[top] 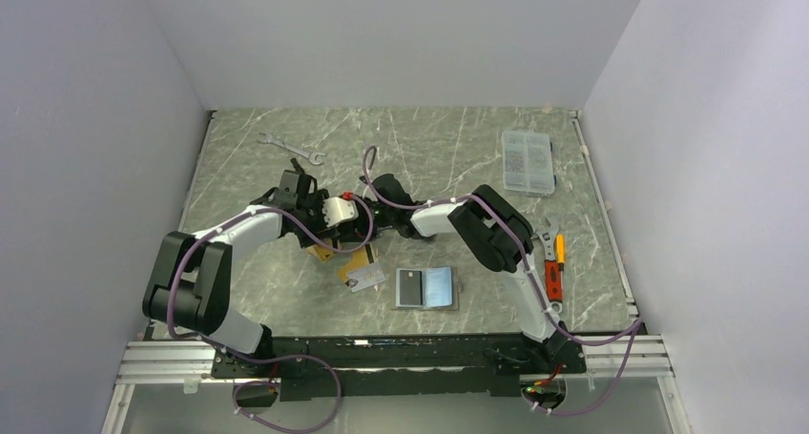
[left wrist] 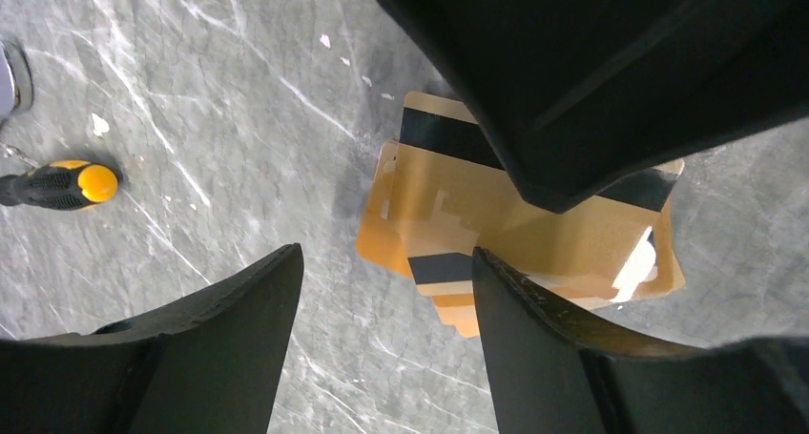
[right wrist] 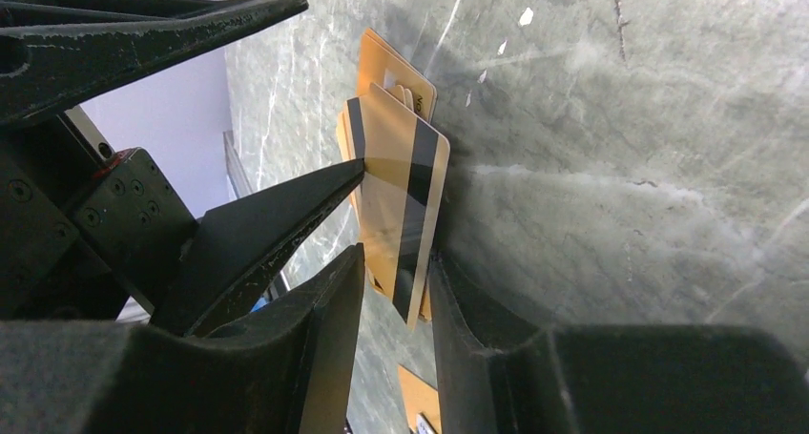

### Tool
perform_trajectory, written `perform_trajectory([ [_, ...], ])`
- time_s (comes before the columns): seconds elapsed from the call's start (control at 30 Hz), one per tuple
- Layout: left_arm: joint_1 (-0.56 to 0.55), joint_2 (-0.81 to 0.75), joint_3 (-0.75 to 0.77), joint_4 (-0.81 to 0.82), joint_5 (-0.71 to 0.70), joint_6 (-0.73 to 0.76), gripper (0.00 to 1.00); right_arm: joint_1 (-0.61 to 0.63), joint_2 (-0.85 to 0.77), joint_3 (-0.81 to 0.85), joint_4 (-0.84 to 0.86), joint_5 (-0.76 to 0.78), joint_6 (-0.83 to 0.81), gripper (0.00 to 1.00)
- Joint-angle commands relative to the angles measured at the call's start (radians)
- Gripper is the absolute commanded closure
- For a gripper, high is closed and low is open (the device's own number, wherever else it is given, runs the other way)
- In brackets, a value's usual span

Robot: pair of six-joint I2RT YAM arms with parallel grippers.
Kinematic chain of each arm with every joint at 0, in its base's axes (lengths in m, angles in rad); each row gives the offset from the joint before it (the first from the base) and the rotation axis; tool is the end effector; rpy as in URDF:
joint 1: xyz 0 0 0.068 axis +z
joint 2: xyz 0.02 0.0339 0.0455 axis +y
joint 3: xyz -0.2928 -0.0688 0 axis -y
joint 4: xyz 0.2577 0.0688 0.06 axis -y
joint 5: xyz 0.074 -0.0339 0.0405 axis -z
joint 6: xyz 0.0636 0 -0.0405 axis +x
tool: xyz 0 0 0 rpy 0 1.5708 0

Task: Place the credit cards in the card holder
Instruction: Pick up the credit card from the center of the board.

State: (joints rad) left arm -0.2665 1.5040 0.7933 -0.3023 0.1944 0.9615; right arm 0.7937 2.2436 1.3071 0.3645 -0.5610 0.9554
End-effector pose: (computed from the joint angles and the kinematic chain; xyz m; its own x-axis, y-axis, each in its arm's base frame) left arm 0.2930 -0.0927 0.1673 -0.1756 0.8820 -0.4373 0.8755 0.3430 0.3403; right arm 0.3342 0.3881 0.1013 -0.9682 0.0016 -0.2502 -0.2196 0.4738 0.8528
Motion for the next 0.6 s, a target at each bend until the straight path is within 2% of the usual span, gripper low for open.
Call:
perform_trajectory([
  [0.0,-0.039,0.055,0.006,-0.008,0.001,0.010,0.29,0.007,0.011,-0.057,-0.015,0.008,0.021,0.64],
  [0.37,-0.061,0.064,0.063,-0.096,0.062,-0.014,0.32,0.001,0.011,-0.082,0.038,0.007,0.060,0.66],
  [0.43,-0.060,0.056,0.078,-0.119,0.088,-0.027,0.33,-0.005,0.000,-0.095,0.037,0.014,0.061,0.70],
  [0.57,-0.045,0.051,0.104,-0.140,0.099,-0.043,0.33,-0.016,-0.037,-0.122,0.014,0.052,0.038,0.89],
])
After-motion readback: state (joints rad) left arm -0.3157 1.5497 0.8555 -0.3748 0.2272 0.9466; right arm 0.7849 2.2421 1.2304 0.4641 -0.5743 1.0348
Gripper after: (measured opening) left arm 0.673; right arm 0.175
